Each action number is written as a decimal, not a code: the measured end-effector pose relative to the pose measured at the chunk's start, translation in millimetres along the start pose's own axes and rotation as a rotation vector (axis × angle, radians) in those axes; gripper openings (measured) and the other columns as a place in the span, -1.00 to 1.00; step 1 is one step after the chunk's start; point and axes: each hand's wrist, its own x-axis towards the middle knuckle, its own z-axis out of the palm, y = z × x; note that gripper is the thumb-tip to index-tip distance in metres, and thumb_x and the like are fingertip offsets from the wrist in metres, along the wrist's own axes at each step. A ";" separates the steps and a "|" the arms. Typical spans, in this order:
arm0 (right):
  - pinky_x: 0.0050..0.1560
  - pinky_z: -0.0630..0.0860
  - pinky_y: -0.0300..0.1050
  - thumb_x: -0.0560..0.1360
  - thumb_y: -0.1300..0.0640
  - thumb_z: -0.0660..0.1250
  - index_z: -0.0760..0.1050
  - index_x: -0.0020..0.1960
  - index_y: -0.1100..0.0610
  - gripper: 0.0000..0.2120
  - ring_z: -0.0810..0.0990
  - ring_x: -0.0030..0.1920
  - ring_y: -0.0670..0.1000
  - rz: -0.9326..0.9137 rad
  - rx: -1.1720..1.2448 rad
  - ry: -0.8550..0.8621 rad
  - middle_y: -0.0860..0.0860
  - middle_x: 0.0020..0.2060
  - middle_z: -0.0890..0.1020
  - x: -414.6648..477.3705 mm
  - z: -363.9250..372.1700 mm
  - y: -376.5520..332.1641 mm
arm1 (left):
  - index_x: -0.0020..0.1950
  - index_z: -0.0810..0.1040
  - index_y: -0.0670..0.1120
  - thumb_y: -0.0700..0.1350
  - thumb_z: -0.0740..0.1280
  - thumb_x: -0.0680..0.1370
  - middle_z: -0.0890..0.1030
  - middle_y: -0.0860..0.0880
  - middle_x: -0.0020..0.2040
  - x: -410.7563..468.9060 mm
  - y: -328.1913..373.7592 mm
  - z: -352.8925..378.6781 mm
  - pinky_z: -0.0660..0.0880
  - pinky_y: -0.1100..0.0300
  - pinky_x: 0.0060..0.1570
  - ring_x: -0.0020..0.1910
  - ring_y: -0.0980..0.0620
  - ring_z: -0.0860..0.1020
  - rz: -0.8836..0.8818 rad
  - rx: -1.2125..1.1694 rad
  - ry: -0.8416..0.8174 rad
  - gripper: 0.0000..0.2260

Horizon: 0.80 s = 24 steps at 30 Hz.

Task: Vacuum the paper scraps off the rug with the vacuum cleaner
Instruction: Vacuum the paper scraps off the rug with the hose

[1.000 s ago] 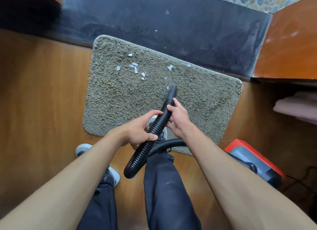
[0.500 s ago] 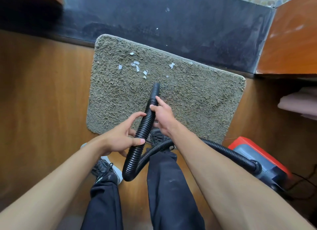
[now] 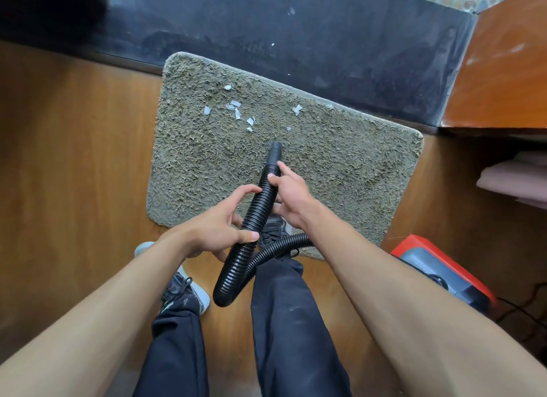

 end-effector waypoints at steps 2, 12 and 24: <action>-0.26 0.59 -0.05 0.62 0.29 0.18 0.21 0.54 -0.06 -0.45 0.58 -0.15 0.01 0.004 -0.003 -0.013 0.12 0.21 0.57 -1.4 0.5 -4.7 | 0.39 0.22 0.38 -0.28 0.38 0.56 0.60 -0.19 -0.07 -1.2 3.3 -1.8 0.60 -0.09 -0.29 -0.23 -0.06 0.66 0.002 0.004 0.001 -0.33; -0.28 0.58 -0.08 0.61 0.30 0.18 0.19 0.54 -0.09 -0.42 0.58 -0.11 -0.01 -0.047 -0.041 -0.024 0.07 0.21 0.57 -0.2 3.5 -15.2 | 0.41 0.25 0.38 -0.27 0.37 0.57 0.59 -0.12 -0.07 -2.6 8.4 -2.9 0.63 -0.12 -0.26 -0.18 -0.06 0.66 0.019 -0.016 0.041 -0.34; -0.22 0.61 -0.03 0.62 0.28 0.17 0.19 0.54 -0.09 -0.44 0.59 -0.09 0.02 -0.085 0.089 0.106 0.08 0.19 0.57 7.7 -27.0 -32.3 | 0.44 0.22 0.36 -0.23 0.37 0.57 0.58 -0.19 -0.10 26.2 45.3 4.2 0.64 -0.26 -0.25 -0.18 -0.12 0.65 0.045 0.132 -0.006 -0.35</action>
